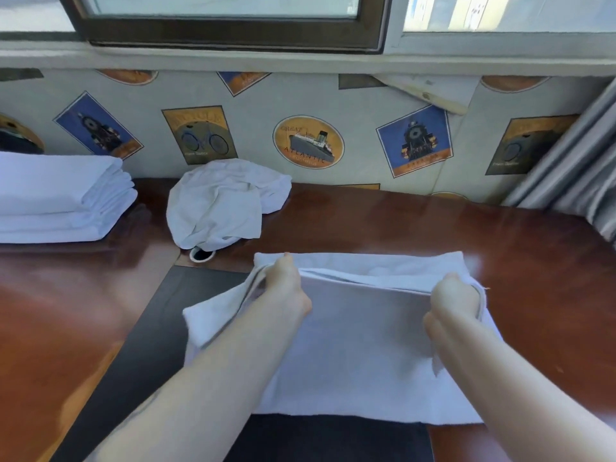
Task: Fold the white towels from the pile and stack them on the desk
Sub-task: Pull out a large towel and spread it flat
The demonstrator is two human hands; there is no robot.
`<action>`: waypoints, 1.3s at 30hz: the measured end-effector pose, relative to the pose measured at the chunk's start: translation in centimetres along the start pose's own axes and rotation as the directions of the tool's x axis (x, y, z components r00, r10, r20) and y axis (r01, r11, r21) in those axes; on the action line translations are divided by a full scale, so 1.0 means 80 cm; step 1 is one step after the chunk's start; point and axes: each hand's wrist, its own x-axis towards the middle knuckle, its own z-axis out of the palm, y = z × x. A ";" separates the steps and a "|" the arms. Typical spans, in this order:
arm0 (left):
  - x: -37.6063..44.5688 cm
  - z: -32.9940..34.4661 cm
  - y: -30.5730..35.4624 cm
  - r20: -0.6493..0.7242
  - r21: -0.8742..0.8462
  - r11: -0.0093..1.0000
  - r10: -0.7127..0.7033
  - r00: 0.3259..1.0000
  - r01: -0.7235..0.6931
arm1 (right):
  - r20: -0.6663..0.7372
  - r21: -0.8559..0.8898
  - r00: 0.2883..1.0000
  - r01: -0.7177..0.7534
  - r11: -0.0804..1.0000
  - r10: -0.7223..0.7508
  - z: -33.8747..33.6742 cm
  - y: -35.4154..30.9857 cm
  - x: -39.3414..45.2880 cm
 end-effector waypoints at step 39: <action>0.258 -0.096 0.001 0.467 0.712 0.549 0.096 0.879 -0.438 | 0.852 -0.522 0.520 0.853 0.021 0.053 0.280 0.110 0.053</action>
